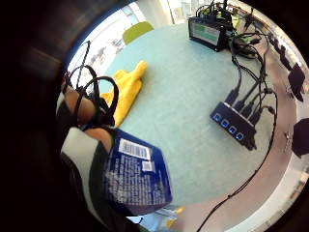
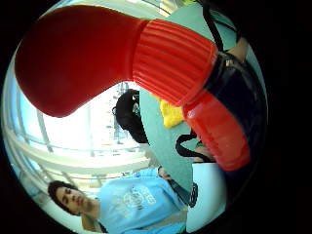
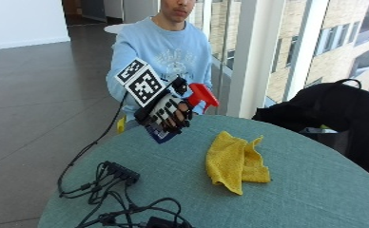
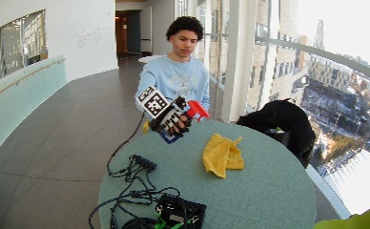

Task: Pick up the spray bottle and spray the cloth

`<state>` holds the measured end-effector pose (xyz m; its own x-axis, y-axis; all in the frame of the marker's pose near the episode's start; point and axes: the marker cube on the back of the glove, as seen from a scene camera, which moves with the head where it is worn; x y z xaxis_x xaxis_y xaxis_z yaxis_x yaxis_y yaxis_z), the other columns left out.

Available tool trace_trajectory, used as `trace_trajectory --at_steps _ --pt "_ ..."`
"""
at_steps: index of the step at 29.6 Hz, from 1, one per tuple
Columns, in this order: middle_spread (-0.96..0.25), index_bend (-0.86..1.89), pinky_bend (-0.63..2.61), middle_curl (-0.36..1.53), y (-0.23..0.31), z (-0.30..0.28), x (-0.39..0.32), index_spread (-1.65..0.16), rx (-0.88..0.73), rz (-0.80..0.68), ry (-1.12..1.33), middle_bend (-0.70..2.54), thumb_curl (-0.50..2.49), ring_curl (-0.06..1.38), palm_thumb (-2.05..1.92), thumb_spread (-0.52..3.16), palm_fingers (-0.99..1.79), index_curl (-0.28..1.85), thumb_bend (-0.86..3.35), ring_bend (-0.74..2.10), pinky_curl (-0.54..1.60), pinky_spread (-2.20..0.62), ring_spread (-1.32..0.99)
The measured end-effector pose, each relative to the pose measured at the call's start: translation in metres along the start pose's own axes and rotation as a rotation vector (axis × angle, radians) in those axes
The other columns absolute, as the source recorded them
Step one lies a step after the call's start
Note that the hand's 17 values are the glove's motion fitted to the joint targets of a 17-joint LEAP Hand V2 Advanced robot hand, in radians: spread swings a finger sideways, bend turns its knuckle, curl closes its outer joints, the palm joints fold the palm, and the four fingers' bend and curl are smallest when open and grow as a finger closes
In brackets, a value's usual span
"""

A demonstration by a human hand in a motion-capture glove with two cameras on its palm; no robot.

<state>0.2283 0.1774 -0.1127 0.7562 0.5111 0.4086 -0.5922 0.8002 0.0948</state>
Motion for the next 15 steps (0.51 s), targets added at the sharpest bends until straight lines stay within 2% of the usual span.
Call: trace_trajectory --at_steps 15 --pt "-0.12 0.12 0.44 0.47 -0.027 0.026 -0.018 -0.27 -0.178 0.063 0.126 0.27 0.65 0.40 1.00 0.60 1.17 0.31 -0.03 0.59 0.38 -0.08 -0.09"
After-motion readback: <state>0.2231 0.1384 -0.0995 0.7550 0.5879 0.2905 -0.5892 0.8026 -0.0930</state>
